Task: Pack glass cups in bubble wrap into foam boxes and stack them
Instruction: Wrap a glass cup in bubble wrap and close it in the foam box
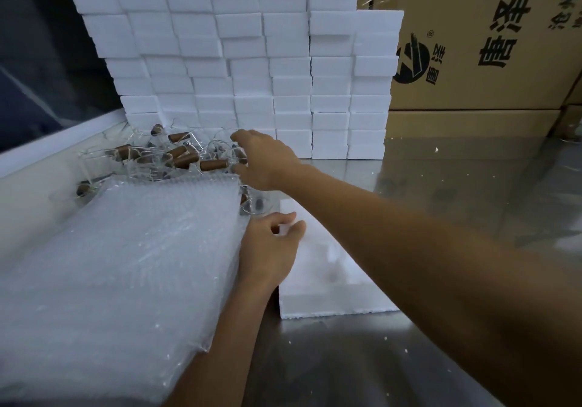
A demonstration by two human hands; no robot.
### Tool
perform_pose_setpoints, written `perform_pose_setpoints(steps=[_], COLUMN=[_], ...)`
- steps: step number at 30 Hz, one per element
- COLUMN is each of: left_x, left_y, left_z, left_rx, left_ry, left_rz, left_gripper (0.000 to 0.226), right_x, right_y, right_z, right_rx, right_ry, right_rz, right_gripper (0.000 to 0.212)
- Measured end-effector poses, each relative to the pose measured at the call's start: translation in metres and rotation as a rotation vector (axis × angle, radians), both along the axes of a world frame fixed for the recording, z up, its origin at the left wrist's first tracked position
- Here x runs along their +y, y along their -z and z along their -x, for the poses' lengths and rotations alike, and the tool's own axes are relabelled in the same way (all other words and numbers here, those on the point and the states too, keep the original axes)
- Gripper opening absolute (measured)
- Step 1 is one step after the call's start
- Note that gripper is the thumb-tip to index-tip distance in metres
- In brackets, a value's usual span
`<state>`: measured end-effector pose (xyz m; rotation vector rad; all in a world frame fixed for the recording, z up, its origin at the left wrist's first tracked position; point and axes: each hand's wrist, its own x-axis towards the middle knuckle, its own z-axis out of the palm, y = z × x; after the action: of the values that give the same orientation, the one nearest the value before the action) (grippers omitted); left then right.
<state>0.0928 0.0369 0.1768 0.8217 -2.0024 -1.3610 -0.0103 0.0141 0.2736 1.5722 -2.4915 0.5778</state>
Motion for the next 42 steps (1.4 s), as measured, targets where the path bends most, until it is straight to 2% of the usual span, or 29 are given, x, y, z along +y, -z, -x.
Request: perform_pose_setpoints(steps=[3, 6, 11, 17, 19, 22, 24, 26, 29, 33, 36, 39, 42], left_x=[0.002, 0.002, 0.003, 0.005, 0.008, 0.015, 0.023, 0.03, 0.038, 0.041, 0.044, 0.05, 0.05], left_y=[0.0, 0.0, 0.001, -0.005, -0.011, -0.024, -0.034, -0.042, -0.044, -0.039, -0.039, -0.038, -0.037], left_z=[0.0, 0.002, 0.001, -0.002, -0.003, -0.008, -0.013, -0.016, -0.02, -0.021, -0.02, -0.018, -0.018], left_rx=[-0.008, 0.006, 0.044, 0.028, -0.022, -0.12, -0.04, 0.072, 0.108, 0.192, 0.238, 0.262, 0.288], left_ry=[-0.017, -0.018, -0.035, -0.012, -0.033, -0.133, -0.153, -0.086, 0.115, 0.329, 0.463, 0.582, 0.584], left_rz=[0.014, 0.011, -0.047, 0.015, 0.095, 0.416, 0.571, 0.642, 0.676, 0.551, 0.476, 0.444, 0.447], left_gripper=[0.023, 0.024, 0.019, 0.023, 0.025, 0.02, 0.014, 0.018, 0.042, 0.069, 0.093, 0.084, 0.075], right_x=[-0.015, -0.019, -0.007, 0.05, 0.079, 0.124, 0.149, 0.167, 0.187, 0.198, 0.203, 0.207, 0.207], right_y=[0.007, 0.013, 0.011, 0.004, 0.009, 0.022, 0.029, 0.033, 0.038, 0.045, 0.049, 0.054, 0.06], right_z=[0.004, 0.006, 0.01, 0.011, 0.009, 0.003, -0.001, -0.007, -0.019, -0.031, -0.037, -0.041, -0.042], right_rx=[0.002, -0.018, -0.088, -0.182, -0.209, -0.258, -0.33, -0.44, -0.566, -0.7, -0.708, -0.726, -0.624], right_ry=[0.037, 0.059, 0.056, 0.095, 0.103, 0.139, 0.166, 0.148, 0.067, 0.0, -0.044, -0.063, -0.031], right_rz=[-0.094, -0.091, 0.042, 0.283, 0.374, 0.482, 0.555, 0.616, 0.692, 0.831, 0.876, 0.897, 0.833], right_gripper=[0.034, 0.025, 0.011, 0.013, 0.012, 0.014, 0.019, 0.027, 0.044, 0.065, 0.068, 0.067, 0.048])
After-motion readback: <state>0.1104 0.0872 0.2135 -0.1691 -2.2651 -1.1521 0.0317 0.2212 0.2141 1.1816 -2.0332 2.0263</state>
